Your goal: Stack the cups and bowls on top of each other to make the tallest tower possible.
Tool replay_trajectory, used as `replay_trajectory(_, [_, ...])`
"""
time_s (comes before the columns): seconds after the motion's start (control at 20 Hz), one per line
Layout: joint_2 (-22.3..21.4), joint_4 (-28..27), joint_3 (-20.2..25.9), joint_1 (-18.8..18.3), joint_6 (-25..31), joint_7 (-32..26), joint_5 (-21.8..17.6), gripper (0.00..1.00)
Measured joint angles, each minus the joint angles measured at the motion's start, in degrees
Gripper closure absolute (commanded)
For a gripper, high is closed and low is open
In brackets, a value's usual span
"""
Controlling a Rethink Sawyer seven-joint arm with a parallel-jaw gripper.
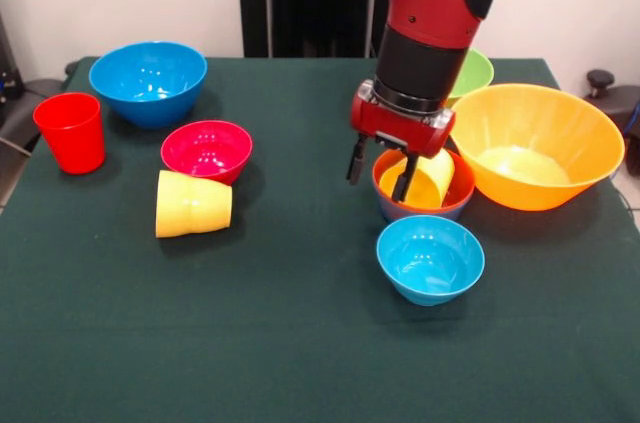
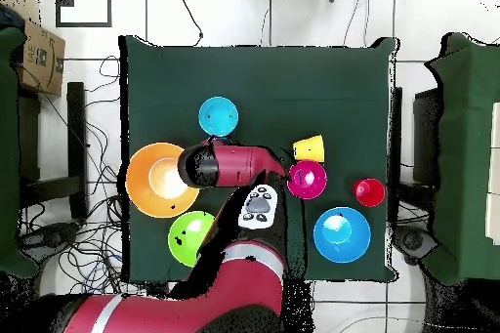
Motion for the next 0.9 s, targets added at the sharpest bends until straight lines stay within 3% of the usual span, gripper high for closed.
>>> replay_trajectory(0.9, [-0.5, -0.2, 0.1, -1.0, 0.1, 0.0, 0.0, 0.00])
